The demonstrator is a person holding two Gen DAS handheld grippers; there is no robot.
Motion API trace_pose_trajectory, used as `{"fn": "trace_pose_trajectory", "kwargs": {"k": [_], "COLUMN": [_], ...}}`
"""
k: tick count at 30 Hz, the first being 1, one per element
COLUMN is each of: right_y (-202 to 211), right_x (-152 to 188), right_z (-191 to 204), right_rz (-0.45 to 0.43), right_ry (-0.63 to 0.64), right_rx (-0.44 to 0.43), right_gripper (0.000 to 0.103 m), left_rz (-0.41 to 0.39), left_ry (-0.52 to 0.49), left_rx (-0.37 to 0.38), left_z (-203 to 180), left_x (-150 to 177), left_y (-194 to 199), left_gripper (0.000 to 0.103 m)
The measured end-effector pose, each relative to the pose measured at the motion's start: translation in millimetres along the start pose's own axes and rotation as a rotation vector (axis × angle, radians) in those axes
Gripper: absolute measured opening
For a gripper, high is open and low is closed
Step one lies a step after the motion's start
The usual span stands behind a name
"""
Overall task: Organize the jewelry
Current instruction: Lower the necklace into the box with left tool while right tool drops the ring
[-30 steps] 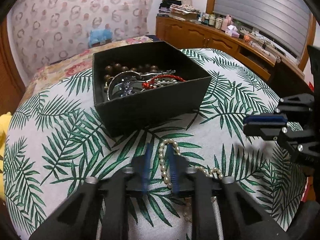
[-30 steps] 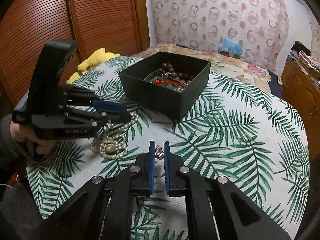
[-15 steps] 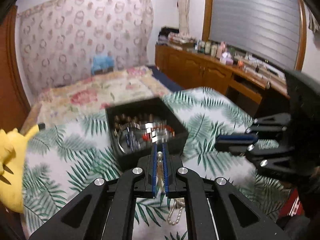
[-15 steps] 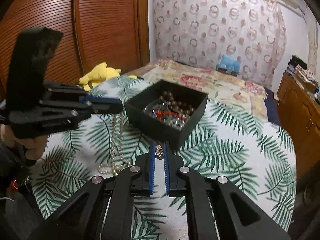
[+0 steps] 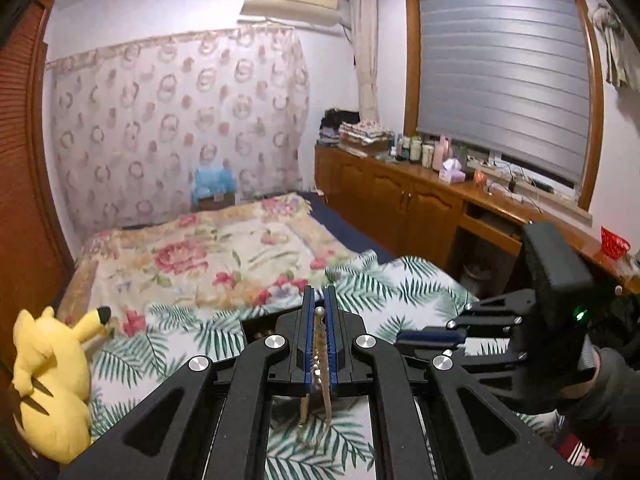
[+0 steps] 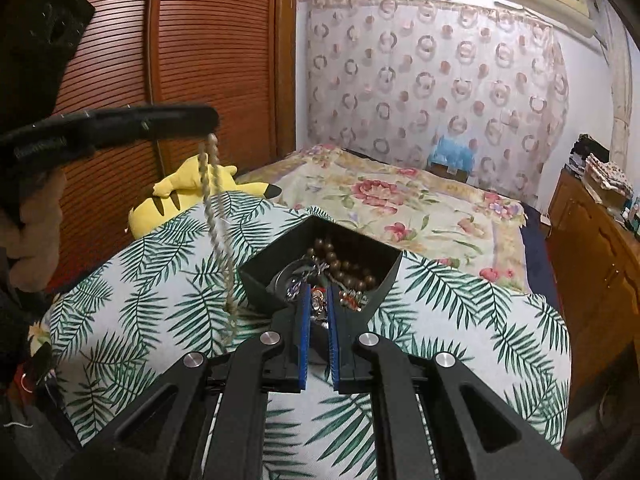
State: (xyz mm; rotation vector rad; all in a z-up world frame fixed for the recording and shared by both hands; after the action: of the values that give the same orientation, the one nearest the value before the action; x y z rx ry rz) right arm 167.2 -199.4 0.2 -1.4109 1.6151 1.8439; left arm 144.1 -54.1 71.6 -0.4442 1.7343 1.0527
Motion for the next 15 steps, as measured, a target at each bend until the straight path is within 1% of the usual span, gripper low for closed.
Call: {"fn": "trace_pose_trajectory", "kwargs": {"k": [5, 8, 12, 15], "right_y": [-14, -19, -26, -29], "right_x": [-14, -19, -23, -25], "right_z": [-7, -8, -11, -12], "right_rz": [0.003, 0.001, 0.001, 0.003], "right_ry": [0.009, 0.011, 0.013, 0.012], "right_rx": [0.007, 0.006, 0.007, 0.006], "right_gripper": [0.009, 0.009, 0.009, 0.009], "left_rz": [-0.036, -0.059, -0.072, -0.074], "left_ry": [0.017, 0.005, -0.004, -0.005], "left_rx": [0.014, 0.012, 0.007, 0.001], "left_z": [7, 7, 10, 14], "left_x": [-24, -38, -50, -51], "left_y": [2, 3, 0, -2], "left_gripper": [0.004, 0.004, 0.004, 0.004]}}
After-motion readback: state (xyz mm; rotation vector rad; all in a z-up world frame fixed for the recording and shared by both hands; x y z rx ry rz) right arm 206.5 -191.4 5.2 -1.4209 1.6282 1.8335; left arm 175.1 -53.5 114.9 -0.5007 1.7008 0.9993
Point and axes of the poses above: each gripper's, at about its wrist camera, not at the fingertips, and y roughly against the way its jaws point, z to its left, x to its underside, the point moved 3 cm from there along -y, roughly the way its jaws point, and after that the axes turned 11 degrees about x, right-handed, at the moved point
